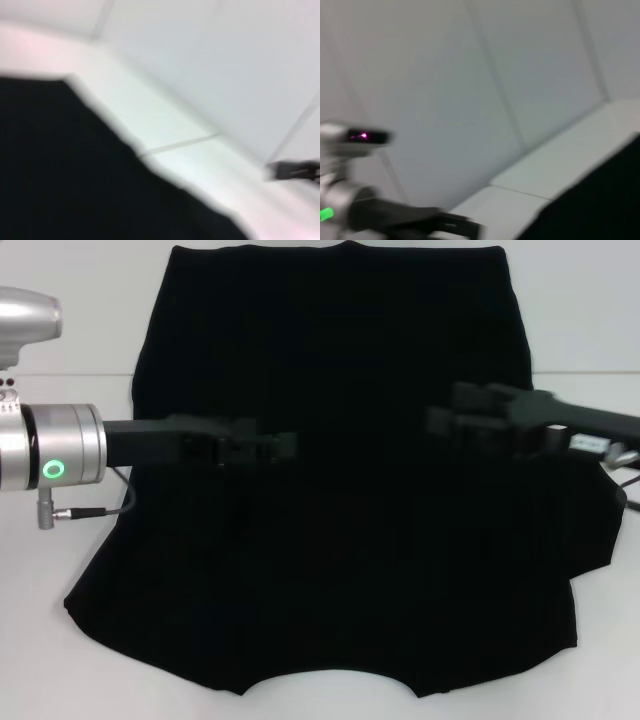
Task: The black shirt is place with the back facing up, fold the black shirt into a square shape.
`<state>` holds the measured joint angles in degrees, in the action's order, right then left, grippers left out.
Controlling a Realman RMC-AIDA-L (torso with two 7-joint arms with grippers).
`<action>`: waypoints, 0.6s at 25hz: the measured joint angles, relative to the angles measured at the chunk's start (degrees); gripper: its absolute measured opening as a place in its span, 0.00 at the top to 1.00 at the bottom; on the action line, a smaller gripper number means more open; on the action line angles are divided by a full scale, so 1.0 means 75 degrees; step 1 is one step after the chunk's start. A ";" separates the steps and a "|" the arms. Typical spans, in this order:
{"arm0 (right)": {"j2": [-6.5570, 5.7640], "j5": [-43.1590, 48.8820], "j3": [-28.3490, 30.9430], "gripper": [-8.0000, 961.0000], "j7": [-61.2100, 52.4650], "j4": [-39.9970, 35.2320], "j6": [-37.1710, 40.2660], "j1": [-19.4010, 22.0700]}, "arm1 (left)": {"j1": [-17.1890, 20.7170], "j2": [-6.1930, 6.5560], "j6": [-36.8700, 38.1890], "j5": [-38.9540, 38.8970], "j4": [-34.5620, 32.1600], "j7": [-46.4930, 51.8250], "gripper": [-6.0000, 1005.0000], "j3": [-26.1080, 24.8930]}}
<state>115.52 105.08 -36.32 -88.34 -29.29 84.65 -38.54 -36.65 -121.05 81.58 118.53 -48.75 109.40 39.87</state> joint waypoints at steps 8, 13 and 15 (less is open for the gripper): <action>-0.0770 0.0594 -0.0055 0.02 -0.2764 -0.0472 -0.0728 0.0351 | 0.0173 -0.0079 0.0790 -0.1464 0.0781 -0.2178 0.14 0.0063; -0.0963 0.1486 -0.0009 0.02 -0.4095 -0.1013 -0.0937 0.0534 | 0.0200 -0.0079 0.0608 -0.1443 0.1116 -0.2891 0.12 0.0074; -0.0977 0.1935 -0.0008 0.02 -0.4563 -0.1197 -0.1010 0.0556 | 0.0236 -0.0081 0.0643 -0.1410 0.1158 -0.3298 0.12 0.0083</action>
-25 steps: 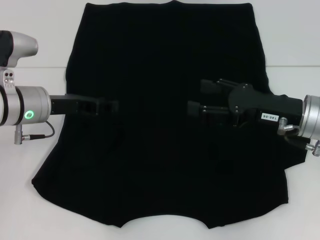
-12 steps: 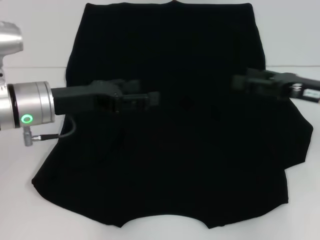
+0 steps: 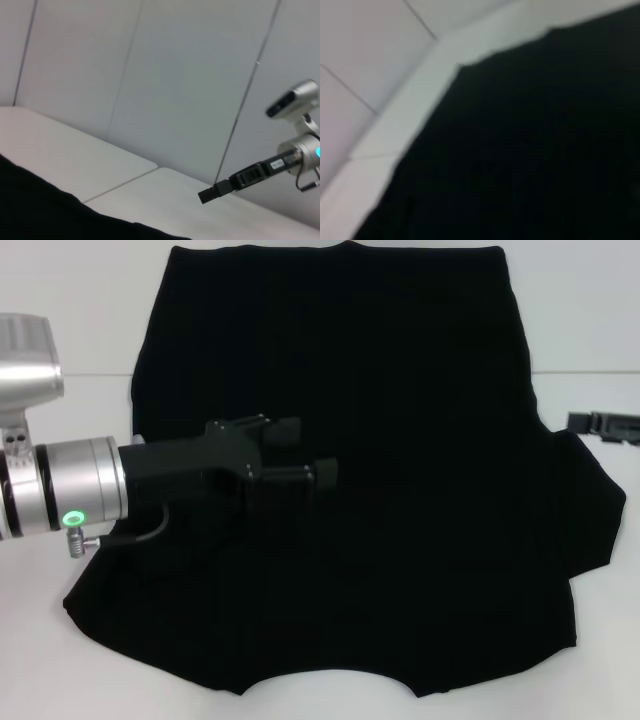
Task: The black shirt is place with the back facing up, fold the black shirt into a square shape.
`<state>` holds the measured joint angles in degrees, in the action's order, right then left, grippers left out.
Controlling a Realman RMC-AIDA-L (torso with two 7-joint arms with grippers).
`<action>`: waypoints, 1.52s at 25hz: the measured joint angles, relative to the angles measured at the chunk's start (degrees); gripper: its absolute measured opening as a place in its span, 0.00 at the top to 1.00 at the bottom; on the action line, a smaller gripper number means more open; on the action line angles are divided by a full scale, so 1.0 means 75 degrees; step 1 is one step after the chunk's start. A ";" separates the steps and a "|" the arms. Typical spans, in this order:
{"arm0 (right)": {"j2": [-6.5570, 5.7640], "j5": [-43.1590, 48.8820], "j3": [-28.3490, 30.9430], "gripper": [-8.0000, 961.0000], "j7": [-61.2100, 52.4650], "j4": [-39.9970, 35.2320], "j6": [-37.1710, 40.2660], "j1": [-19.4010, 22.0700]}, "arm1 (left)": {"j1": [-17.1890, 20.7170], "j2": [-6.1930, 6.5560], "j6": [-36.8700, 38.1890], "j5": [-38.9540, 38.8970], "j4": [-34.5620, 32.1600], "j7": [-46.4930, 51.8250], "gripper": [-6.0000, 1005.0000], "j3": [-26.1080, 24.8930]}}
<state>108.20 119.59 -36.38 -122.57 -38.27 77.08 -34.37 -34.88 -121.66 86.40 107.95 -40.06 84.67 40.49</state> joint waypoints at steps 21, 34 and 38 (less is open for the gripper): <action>-0.0010 0.2838 -0.0069 0.05 -0.2155 -0.0151 -0.0552 -0.0265 | 0.0111 -0.0176 -0.0485 0.0642 0.0045 -0.1517 0.12 0.0612; 0.0158 0.3388 -0.0080 0.11 -0.2236 0.0520 -0.1250 -0.0685 | 0.0055 -0.0173 -0.0493 0.0613 0.0000 -0.1471 0.12 0.0603; 0.0214 0.3392 -0.0084 0.13 -0.2261 0.0545 -0.1385 -0.0722 | 0.0056 -0.0154 -0.0494 0.0600 0.0014 -0.1469 0.12 0.0552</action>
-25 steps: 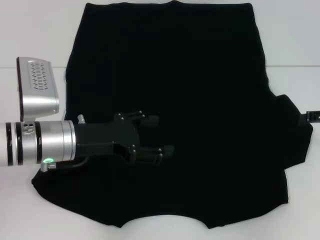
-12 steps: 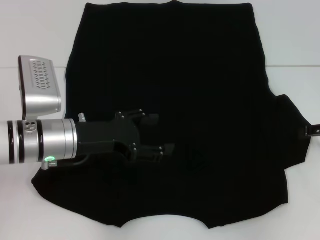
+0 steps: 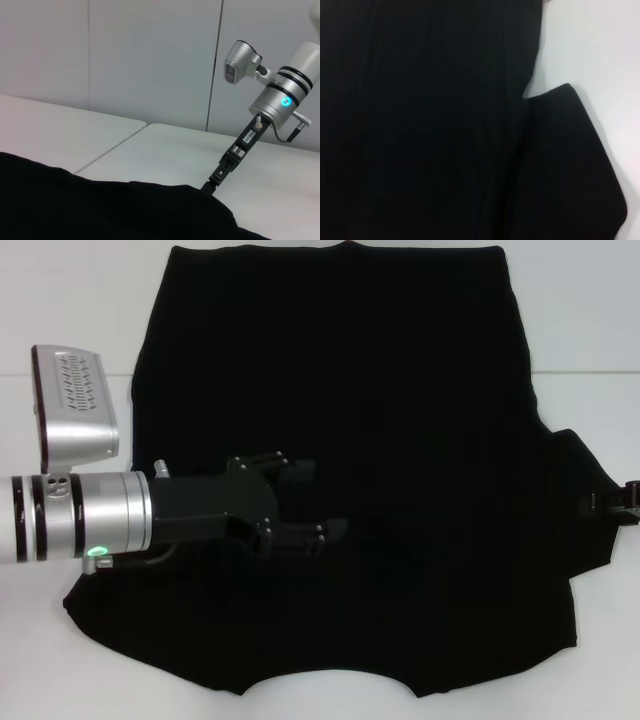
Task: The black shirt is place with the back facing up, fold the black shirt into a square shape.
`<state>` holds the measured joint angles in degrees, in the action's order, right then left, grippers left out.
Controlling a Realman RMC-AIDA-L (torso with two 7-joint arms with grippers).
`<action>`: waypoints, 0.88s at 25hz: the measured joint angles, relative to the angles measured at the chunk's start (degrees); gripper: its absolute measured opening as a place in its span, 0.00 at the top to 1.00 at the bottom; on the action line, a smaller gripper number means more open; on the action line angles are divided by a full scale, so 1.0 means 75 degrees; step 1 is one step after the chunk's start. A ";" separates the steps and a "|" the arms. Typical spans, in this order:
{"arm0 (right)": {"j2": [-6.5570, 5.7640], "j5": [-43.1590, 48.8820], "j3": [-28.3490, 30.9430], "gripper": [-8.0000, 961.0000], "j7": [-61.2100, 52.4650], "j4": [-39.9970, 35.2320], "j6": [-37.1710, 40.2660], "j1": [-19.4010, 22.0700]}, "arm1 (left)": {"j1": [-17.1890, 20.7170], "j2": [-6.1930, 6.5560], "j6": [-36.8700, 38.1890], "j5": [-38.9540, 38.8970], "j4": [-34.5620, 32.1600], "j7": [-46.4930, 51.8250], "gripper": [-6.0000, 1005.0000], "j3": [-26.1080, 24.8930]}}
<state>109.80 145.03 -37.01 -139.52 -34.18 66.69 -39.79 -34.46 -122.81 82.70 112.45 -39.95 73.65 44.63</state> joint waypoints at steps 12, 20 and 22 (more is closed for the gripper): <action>0.0066 0.0010 0.0001 0.58 -0.0037 0.0012 -0.0157 -0.0004 | 0.0035 0.0004 -0.0095 -0.0029 -0.0018 0.0000 0.12 -0.0024; 0.0079 0.0011 -0.0011 0.76 0.0018 0.0011 -0.0218 0.0017 | 0.0028 0.0004 -0.0094 -0.0030 -0.0029 0.0001 0.12 -0.0021; 0.0079 0.0011 -0.0010 0.80 0.0032 0.0000 -0.0278 0.0045 | 0.0027 -0.0008 -0.0093 -0.0030 -0.0029 0.0002 0.12 -0.0020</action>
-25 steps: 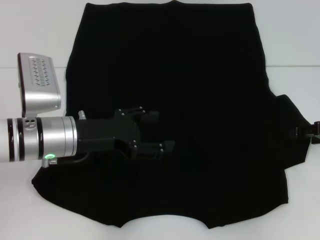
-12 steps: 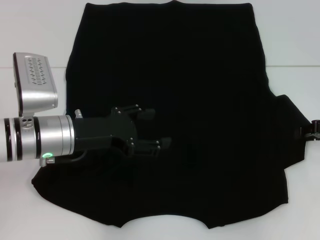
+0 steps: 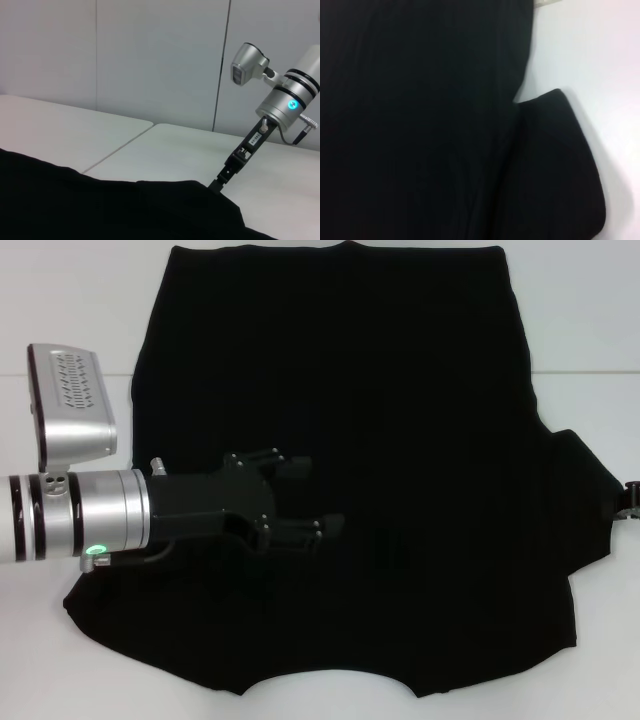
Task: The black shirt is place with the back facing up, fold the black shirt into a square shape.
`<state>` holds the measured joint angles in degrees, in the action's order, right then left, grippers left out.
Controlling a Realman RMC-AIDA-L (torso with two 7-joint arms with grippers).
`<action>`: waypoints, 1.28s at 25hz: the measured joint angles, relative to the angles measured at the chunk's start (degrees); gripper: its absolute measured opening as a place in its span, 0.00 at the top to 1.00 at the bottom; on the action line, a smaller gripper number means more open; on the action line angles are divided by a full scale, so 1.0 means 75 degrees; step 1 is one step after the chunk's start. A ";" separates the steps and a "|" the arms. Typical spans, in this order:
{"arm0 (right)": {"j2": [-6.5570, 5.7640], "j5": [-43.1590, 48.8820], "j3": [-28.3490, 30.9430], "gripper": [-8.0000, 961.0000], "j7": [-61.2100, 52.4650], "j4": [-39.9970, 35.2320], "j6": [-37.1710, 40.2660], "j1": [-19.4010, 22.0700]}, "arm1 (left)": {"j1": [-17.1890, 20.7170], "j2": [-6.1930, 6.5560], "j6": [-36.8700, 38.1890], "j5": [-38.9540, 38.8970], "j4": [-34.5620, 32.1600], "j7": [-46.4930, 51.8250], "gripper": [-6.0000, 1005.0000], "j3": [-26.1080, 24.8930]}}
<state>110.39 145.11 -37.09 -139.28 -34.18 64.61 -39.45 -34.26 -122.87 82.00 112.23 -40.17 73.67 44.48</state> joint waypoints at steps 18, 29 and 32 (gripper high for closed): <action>-0.0101 -0.0499 0.1190 0.99 0.1022 -0.0105 -0.0457 0.0200 | 0.0065 -0.0012 0.0085 -0.0293 0.0024 0.0138 0.12 -0.0024; -0.0082 -0.0505 0.1165 0.98 0.0999 -0.0107 -0.0595 0.0184 | 0.0080 -0.0016 0.0083 -0.0305 0.0035 0.0139 0.12 -0.0024; -0.0082 -0.0506 0.1183 0.98 0.0962 -0.0105 -0.0599 0.0251 | 0.0080 -0.0022 0.0077 -0.0305 0.0025 0.0139 0.12 -0.0024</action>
<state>109.78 141.32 -28.21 -132.07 -34.97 60.12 -37.56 -33.66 -123.04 82.57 109.94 -39.98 74.71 44.30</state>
